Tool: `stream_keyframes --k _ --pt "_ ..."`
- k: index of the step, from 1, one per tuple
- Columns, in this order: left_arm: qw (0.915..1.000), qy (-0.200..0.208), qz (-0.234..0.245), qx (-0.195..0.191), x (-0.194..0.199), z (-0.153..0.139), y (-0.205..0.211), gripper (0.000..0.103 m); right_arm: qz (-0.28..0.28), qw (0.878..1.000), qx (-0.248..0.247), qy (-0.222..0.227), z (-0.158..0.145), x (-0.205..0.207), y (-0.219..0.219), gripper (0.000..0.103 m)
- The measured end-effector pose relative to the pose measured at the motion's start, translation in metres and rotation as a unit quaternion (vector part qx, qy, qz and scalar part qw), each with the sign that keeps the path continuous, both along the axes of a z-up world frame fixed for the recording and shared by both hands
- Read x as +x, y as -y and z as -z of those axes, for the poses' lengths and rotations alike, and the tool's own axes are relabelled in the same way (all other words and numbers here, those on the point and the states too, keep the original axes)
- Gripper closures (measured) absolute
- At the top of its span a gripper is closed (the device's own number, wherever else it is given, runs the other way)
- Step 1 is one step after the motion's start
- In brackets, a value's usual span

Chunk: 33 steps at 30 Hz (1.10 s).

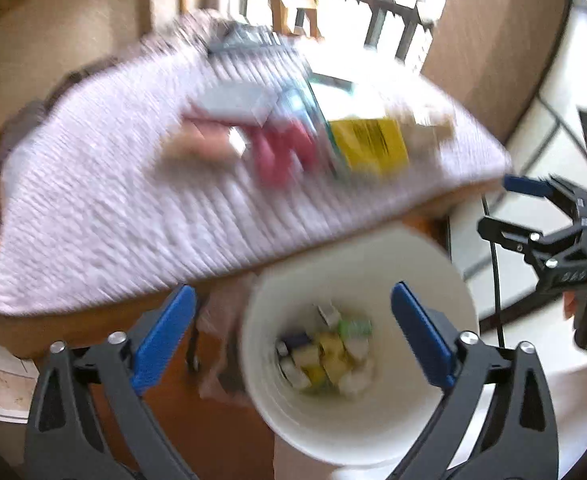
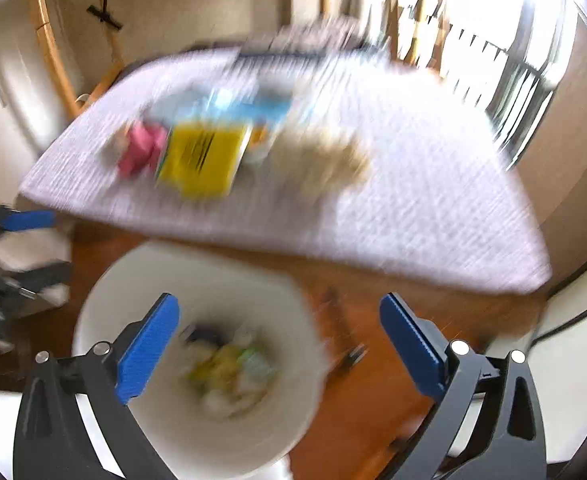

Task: Collect trash
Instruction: 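Open both grippers to drop the items into the bin, then grasp crumpled beige paper with the right gripper while the left grasps the sponge pack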

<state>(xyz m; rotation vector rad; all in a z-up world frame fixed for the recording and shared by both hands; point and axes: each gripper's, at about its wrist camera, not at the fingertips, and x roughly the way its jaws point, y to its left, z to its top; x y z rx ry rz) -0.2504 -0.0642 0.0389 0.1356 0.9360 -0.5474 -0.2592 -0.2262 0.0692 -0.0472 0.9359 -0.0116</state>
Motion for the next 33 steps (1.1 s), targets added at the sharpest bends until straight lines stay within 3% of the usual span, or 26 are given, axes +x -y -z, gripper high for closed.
stream_keyframes --k 2,9,12,19,29,33 --pt "0.9993 0.026 -0.025 -0.006 0.010 -0.015 -0.008 0.001 0.008 0.999 -0.019 0.033 -0.013 0.002 0.006 0.004" --pt "0.9960 0.067 -0.059 0.011 0.047 -0.019 -0.010 0.001 0.041 0.998 0.030 0.036 -0.017 0.038 0.031 0.004" --pt "0.9958 0.069 -0.054 0.026 0.064 -0.008 -0.005 0.001 0.052 0.997 0.044 0.032 -0.011 0.058 0.032 0.004" --pt "0.9974 0.050 -0.030 0.042 0.094 0.013 0.002 0.001 0.045 0.999 0.027 0.008 0.012 0.085 0.029 0.005" --pt "0.9988 0.036 -0.014 0.031 0.120 0.029 0.005 0.001 0.026 0.999 0.038 -0.004 0.025 0.104 0.028 0.019" --pt "0.9995 0.025 -0.011 0.016 0.125 0.030 0.001 0.003 0.014 0.999 0.048 -0.011 0.029 0.110 0.027 0.034"
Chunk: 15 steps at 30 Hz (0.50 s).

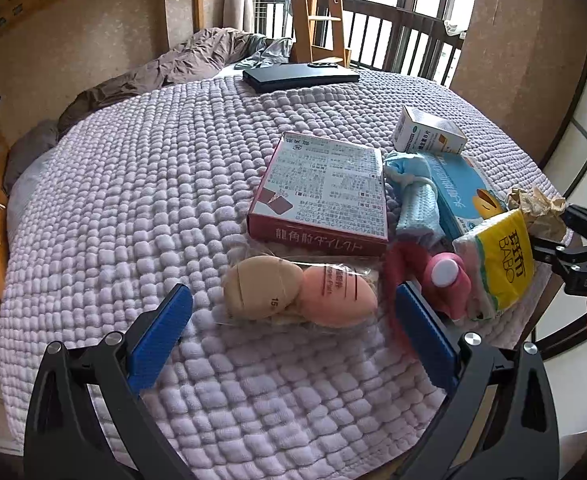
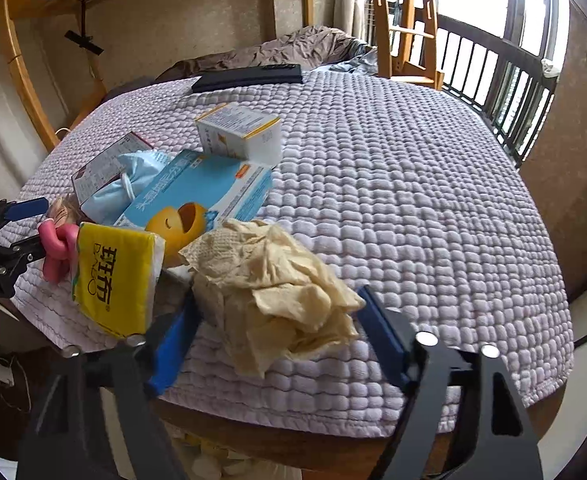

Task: Collect trash
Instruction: 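Grasp crumpled beige paper with the right gripper while the left grasps the sponge pack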

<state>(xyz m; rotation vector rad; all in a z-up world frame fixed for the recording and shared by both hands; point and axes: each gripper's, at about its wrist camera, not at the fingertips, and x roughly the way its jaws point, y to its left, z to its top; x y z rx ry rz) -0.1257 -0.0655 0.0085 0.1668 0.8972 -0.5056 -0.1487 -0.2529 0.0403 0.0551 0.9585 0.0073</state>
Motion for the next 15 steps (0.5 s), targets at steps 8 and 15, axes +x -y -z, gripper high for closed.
stream_keyframes --k 8,15 --pt "0.9996 0.009 0.025 0.003 -0.0049 -0.0026 0.0066 0.003 -0.005 1.000 0.004 0.004 -0.0019 0.0005 0.0012 0.044" --pt "0.9997 0.000 0.024 -0.009 -0.0032 -0.0011 0.0057 0.003 -0.006 1.000 0.012 0.006 -0.0079 -0.0026 0.0007 0.047"
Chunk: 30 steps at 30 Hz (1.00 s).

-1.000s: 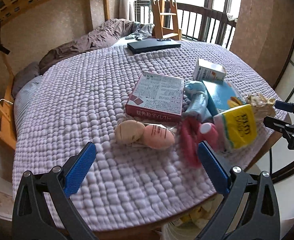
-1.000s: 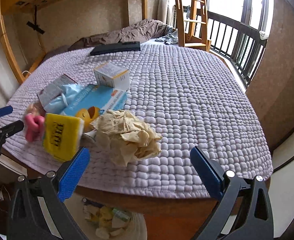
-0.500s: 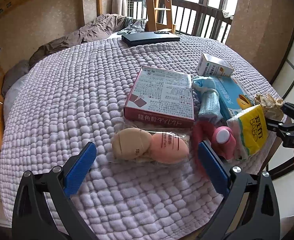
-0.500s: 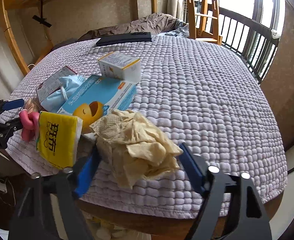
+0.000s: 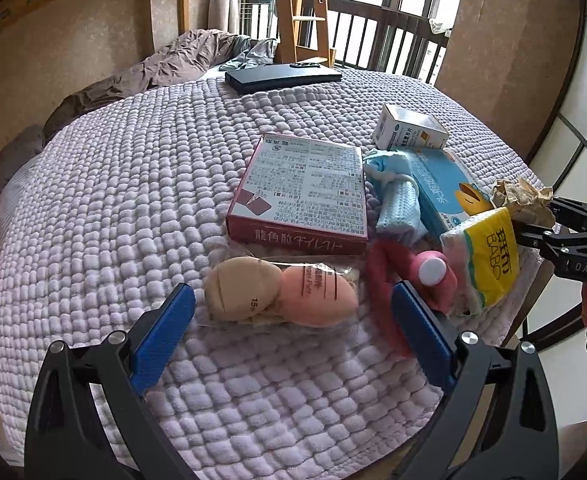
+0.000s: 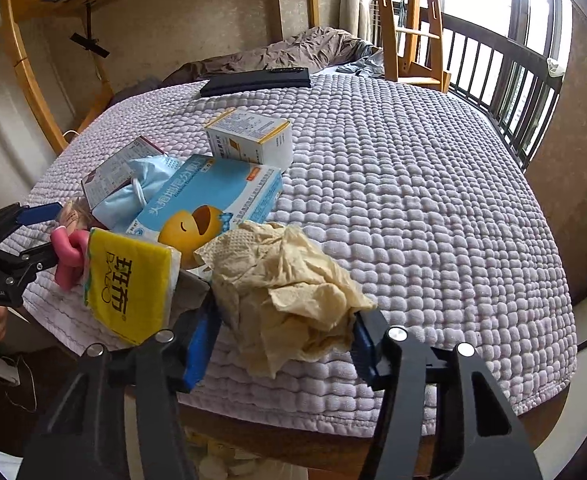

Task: Collect trash
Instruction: 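Grasp crumpled beige paper with the right gripper while the left grasps the sponge pack, then carry the crumpled paper and sponge pack in both grippers to the bin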

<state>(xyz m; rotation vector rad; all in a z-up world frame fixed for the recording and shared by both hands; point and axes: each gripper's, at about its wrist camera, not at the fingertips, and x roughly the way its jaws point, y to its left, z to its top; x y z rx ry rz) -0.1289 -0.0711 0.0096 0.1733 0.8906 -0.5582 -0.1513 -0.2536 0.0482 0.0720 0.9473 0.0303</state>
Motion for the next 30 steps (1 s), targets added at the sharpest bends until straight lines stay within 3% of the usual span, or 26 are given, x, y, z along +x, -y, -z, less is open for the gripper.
stream_keyframes --k 12,18,22,25,27,30 --pt "0.9999 0.002 -0.002 -0.014 0.004 -0.008 -0.018 0.007 -0.004 1.000 0.005 0.000 -0.006 -0.008 -0.001 0.048" --pt "0.9999 0.010 0.008 0.006 0.003 -0.007 -0.021 0.007 -0.008 1.000 0.006 0.000 -0.008 -0.009 -0.002 0.048" --pt "0.9982 0.027 0.012 0.053 0.002 0.000 -0.006 0.007 -0.009 1.000 0.006 -0.001 -0.009 -0.007 -0.002 0.048" --pt "0.9975 0.034 0.016 0.059 0.002 0.003 0.000 0.013 -0.008 1.000 0.007 -0.001 -0.009 -0.006 -0.002 0.047" --pt "0.9977 0.034 0.018 0.056 0.002 0.001 0.001 0.023 -0.008 1.000 0.008 0.002 -0.011 -0.007 -0.001 0.048" --pt "0.9976 0.035 0.010 0.058 0.000 -0.001 0.000 0.024 -0.006 1.000 0.010 0.006 -0.014 -0.009 0.002 0.047"
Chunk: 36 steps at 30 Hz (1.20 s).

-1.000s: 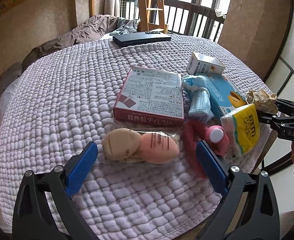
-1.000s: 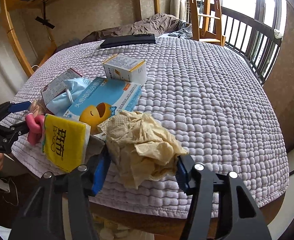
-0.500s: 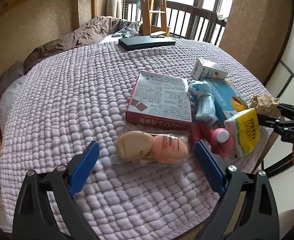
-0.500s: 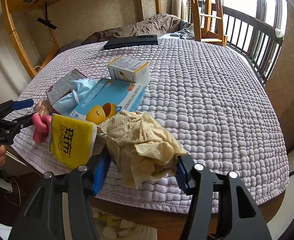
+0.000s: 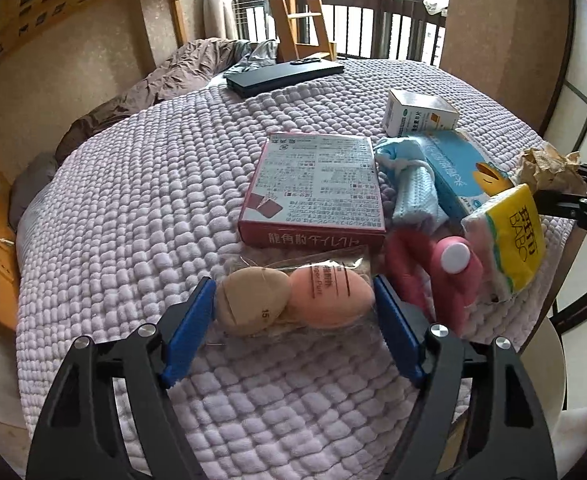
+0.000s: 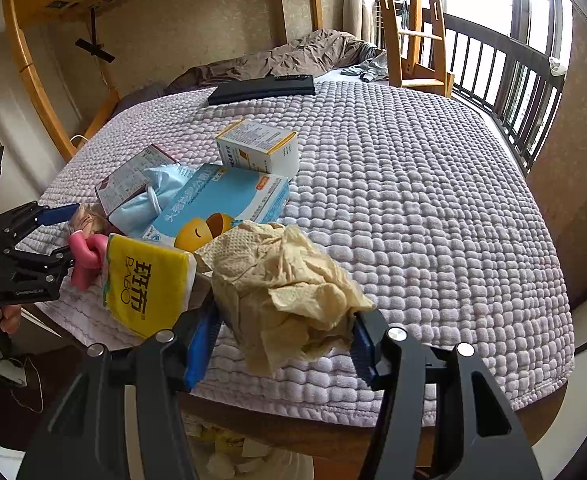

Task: Collect trash
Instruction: 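Carry the crumpled paper and sponge pack in both grippers to the bin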

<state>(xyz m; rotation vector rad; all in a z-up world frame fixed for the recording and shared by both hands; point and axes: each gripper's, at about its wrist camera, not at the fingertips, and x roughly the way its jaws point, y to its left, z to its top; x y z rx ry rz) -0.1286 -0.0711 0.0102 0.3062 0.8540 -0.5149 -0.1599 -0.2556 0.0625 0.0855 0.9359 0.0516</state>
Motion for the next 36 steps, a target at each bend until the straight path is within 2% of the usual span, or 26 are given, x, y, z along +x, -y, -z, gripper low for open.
stream_keyframes --k 9,16,29,36 --pt "0.9995 -0.003 -0.029 -0.015 -0.014 -0.011 -0.014 0.024 0.005 1.000 0.011 0.008 -0.007 -0.007 0.006 0.048" --pt "0.9970 -0.016 -0.060 -0.046 -0.023 -0.020 -0.033 0.024 0.010 0.999 0.027 0.012 -0.011 -0.015 0.009 0.047" --pt "0.9949 -0.024 -0.070 -0.069 -0.049 -0.037 -0.037 0.024 0.001 0.999 0.039 0.015 -0.018 -0.033 0.003 0.048" --pt "0.9946 -0.031 -0.074 -0.066 -0.062 -0.040 -0.030 0.024 -0.013 0.999 0.049 0.006 -0.018 -0.048 -0.006 0.048"
